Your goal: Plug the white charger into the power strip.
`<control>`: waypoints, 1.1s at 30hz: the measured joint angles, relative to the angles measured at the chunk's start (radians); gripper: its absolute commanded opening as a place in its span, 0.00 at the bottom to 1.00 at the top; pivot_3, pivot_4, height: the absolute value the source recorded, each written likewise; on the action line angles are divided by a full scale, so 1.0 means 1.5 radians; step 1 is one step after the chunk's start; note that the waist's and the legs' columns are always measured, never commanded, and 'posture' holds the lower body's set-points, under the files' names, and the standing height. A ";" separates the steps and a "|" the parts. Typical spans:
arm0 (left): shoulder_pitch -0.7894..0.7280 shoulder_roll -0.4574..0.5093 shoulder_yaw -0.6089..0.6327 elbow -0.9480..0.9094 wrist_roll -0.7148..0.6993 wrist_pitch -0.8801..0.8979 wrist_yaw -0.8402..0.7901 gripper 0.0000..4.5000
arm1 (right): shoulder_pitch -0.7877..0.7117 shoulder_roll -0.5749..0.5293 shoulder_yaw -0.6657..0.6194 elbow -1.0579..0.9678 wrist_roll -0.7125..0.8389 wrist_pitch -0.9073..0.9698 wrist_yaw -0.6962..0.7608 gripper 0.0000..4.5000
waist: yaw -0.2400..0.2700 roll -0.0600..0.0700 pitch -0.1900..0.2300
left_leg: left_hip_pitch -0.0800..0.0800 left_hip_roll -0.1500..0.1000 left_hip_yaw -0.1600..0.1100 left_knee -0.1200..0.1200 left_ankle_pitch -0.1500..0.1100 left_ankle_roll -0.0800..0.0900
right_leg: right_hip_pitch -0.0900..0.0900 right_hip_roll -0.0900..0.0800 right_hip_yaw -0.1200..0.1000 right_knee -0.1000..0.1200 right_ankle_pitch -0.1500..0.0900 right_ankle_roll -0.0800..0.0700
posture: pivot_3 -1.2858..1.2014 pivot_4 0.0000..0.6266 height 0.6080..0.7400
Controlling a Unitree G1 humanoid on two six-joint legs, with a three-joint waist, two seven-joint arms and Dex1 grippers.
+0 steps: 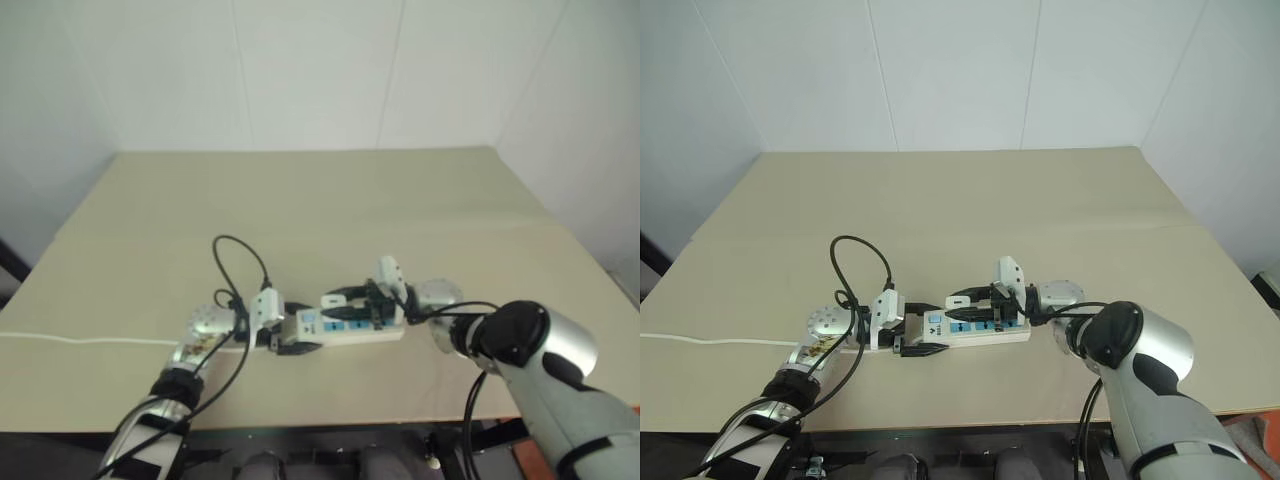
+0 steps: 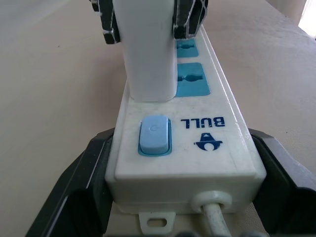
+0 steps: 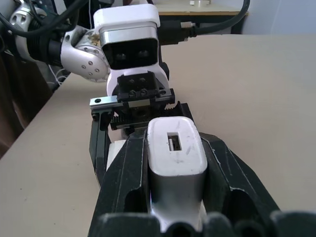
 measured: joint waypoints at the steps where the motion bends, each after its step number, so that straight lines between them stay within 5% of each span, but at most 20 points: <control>1: 0.000 0.000 0.000 0.000 0.000 0.000 0.002 0.74 | 0.003 0.001 0.000 0.000 0.000 -0.002 -0.006 0.25 | -0.001 -0.001 -0.001 | 0.000 0.000 0.000 0.000 0.000 0.000 | 0.000 0.000 0.000 0.000 -0.001 -0.002 | 0.52 0.24 1.00; 26: 0.008 0.001 -0.001 -0.008 0.006 0.002 -0.003 0.74 | -0.012 0.004 0.024 -0.002 0.020 0.057 0.028 0.25 | 0.001 -0.006 -0.012 | 0.001 0.000 -0.001 -0.006 0.000 0.000 | -0.001 0.000 0.000 -0.001 -0.003 -0.001 | 0.52 0.24 1.00; 33: 0.007 0.001 -0.003 -0.009 0.007 0.001 -0.005 0.74 | -0.005 0.007 0.048 -0.003 0.020 0.061 0.028 0.76 | 0.002 -0.006 -0.012 | 0.001 0.000 -0.001 -0.007 0.000 0.000 | -0.001 0.000 0.000 -0.002 -0.003 -0.001 | 0.52 0.24 1.00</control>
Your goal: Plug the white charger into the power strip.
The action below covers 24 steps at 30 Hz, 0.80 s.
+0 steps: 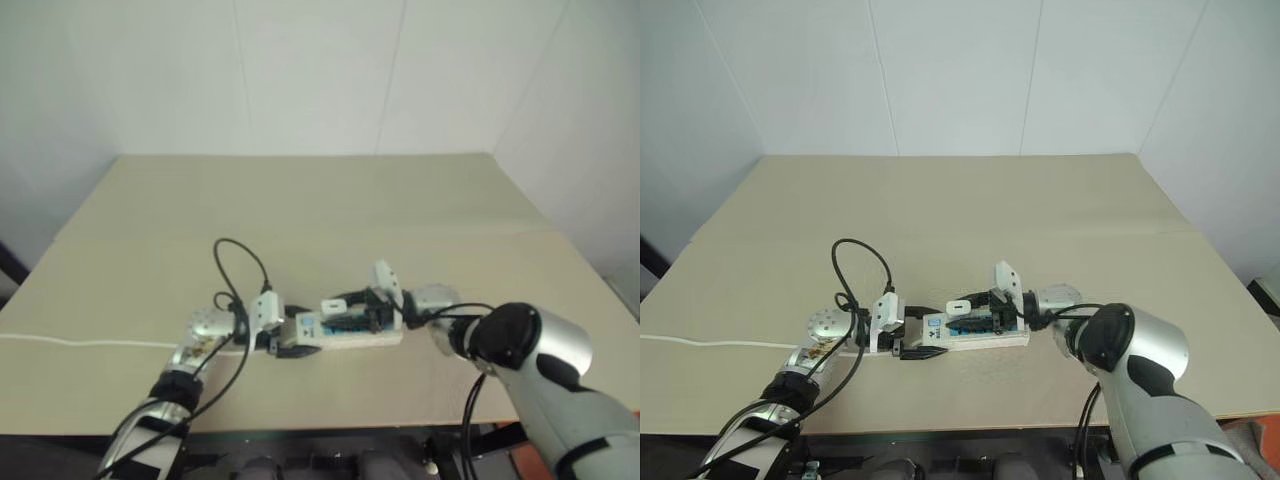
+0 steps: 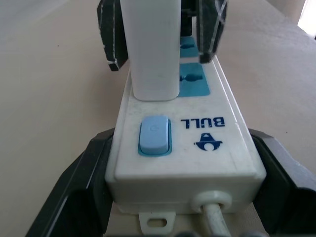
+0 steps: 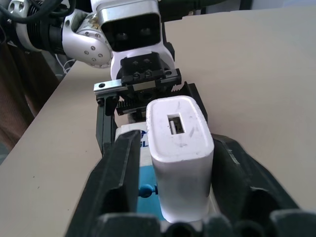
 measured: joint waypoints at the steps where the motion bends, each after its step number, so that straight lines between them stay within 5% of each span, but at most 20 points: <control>1: 0.000 0.000 0.000 0.000 0.000 0.000 0.000 0.74 | 0.000 0.000 0.000 0.000 0.000 0.000 0.001 0.82 | 0.000 0.000 0.000 | 0.000 0.000 0.000 0.000 0.000 0.000 | 0.000 0.000 0.000 0.000 0.000 0.000 | 0.52 0.24 1.00; 4: 0.000 -0.002 -0.001 0.000 0.000 0.000 0.000 0.74 | 0.000 -0.004 0.000 0.001 0.004 0.000 0.010 0.99 | 0.001 0.000 0.000 | 0.000 0.000 0.000 0.000 0.000 0.000 | 0.000 0.000 0.000 -0.001 0.000 0.000 | 0.52 0.24 1.00; 10: -0.002 -0.007 -0.008 -0.004 0.000 0.000 0.000 0.74 | 0.000 -0.072 -0.001 0.003 0.015 0.009 0.053 0.99 | 0.007 0.001 0.001 | -0.004 0.000 0.000 -0.001 0.000 0.000 | -0.001 0.000 0.000 -0.005 0.001 0.001 | 0.52 0.24 1.00; 14: -0.005 0.001 -0.009 -0.011 0.004 0.014 -0.003 0.99 | 0.000 -0.126 0.000 0.003 0.019 0.013 0.073 1.00 | 0.001 0.002 0.006 | -0.006 -0.001 0.000 -0.002 0.000 0.000 | -0.004 0.000 0.000 -0.006 0.001 0.001 | 0.52 0.24 1.00; 24: 0.007 0.021 0.003 -0.110 -0.026 0.107 -0.026 0.99 | -0.001 -0.146 -0.009 0.003 0.020 0.010 0.086 1.00 | -0.001 0.007 0.018 | -0.022 -0.001 0.000 -0.003 0.001 0.000 | -0.019 0.000 0.001 -0.005 0.004 -0.004 | 0.52 0.24 1.00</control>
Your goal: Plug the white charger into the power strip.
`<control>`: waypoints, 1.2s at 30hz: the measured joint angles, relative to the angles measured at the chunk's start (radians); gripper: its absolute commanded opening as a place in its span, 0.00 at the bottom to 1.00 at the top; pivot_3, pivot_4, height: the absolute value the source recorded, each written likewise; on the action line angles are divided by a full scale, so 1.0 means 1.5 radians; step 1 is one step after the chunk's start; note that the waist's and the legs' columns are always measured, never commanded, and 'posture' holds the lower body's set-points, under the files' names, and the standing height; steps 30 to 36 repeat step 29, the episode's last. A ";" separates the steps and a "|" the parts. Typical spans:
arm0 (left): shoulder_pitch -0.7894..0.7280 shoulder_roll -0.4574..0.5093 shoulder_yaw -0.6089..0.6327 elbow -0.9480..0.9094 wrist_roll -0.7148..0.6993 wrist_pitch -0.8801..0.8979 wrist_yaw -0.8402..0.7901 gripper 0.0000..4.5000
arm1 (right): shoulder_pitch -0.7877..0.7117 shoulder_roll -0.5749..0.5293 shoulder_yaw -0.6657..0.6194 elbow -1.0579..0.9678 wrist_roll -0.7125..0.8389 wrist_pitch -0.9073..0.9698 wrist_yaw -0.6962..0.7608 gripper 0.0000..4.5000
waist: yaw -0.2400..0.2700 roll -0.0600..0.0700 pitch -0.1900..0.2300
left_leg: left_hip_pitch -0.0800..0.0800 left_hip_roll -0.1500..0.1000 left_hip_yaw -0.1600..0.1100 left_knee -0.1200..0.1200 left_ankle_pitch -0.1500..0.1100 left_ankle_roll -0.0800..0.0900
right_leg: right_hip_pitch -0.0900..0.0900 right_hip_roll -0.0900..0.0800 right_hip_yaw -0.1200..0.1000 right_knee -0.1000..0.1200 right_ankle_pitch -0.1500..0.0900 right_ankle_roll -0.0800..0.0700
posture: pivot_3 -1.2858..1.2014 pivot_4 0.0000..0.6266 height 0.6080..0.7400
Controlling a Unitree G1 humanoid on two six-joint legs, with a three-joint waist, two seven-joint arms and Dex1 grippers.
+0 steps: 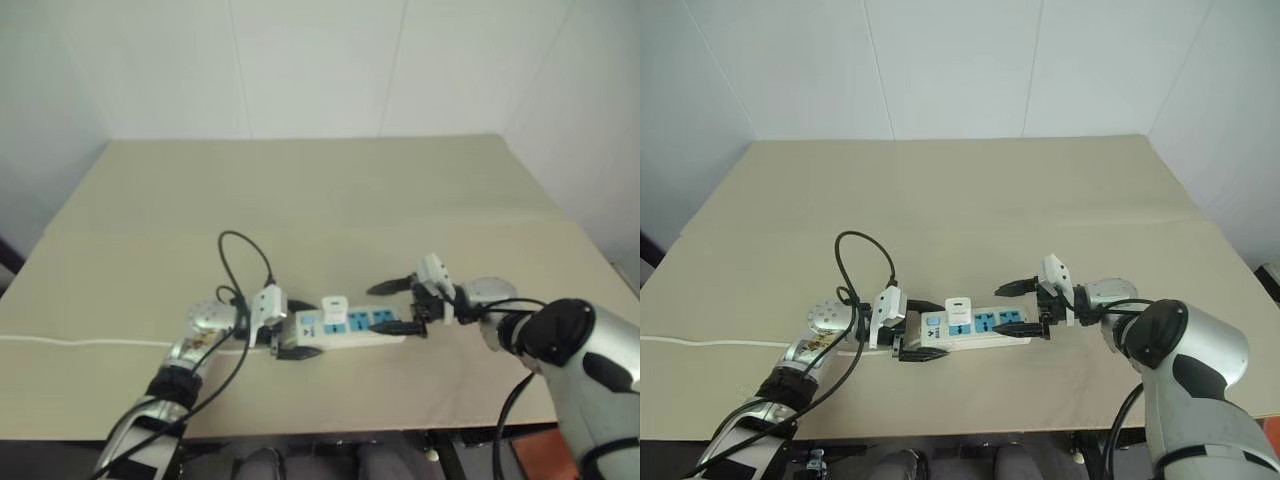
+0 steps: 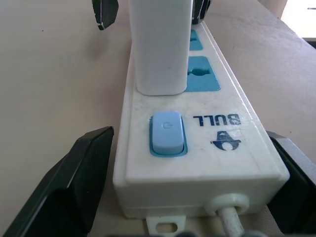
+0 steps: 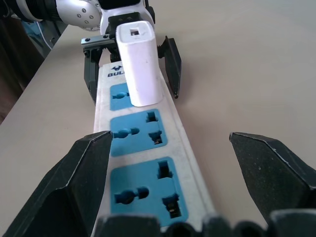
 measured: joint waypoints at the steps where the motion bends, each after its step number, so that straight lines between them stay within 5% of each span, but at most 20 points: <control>1: 0.008 0.007 0.002 -0.020 -0.005 0.011 -0.002 0.99 | -0.001 -0.002 -0.002 0.000 0.000 -0.002 0.000 1.00 | 0.000 0.000 0.000 | -0.003 0.000 0.000 0.000 0.000 0.000 | -0.004 0.000 0.000 0.001 0.001 0.000 | 0.52 0.24 1.00; 11: 0.078 0.142 0.087 -0.236 -0.117 0.123 -0.026 0.99 | -0.005 -0.069 -0.026 0.000 0.001 -0.012 0.028 1.00 | -0.001 0.000 0.015 | -0.008 0.000 0.000 -0.001 0.001 -0.002 | -0.009 0.000 0.000 0.000 0.001 0.000 | 0.52 0.24 1.00; 18: 0.134 0.262 0.186 -0.337 -0.177 0.200 -0.021 0.99 | -0.016 -0.189 -0.058 -0.001 -0.002 -0.013 0.046 1.00 | -0.001 0.000 0.017 | -0.008 0.000 0.001 -0.001 0.001 -0.002 | -0.009 0.000 0.000 0.000 0.000 0.000 | 0.52 0.24 1.00; 23: 0.177 0.275 0.224 -0.341 -0.177 0.217 0.038 0.99 | -0.011 -0.213 -0.063 -0.001 -0.002 -0.032 0.035 1.00 | -0.008 0.000 0.017 | -0.007 0.001 0.001 -0.001 0.001 -0.003 | -0.009 0.000 0.000 0.001 0.001 0.000 | 0.52 0.24 1.00; 28: 0.211 0.269 0.238 -0.366 -0.168 0.242 0.114 0.99 | 0.014 -0.152 -0.065 0.000 -0.006 -0.090 -0.053 1.00 | -0.019 -0.001 0.018 | -0.006 0.001 0.001 0.000 0.002 -0.004 | -0.009 0.000 0.000 0.003 0.001 -0.001 | 0.52 0.24 1.00; 36: 0.220 0.269 0.238 -0.375 -0.163 0.242 0.121 0.99 | 0.015 -0.147 -0.063 0.000 -0.012 -0.097 -0.061 1.00 | -0.019 -0.001 0.018 | -0.006 0.001 0.001 0.000 0.002 -0.004 | -0.009 0.000 0.000 0.003 0.001 -0.001 | 0.52 0.24 1.00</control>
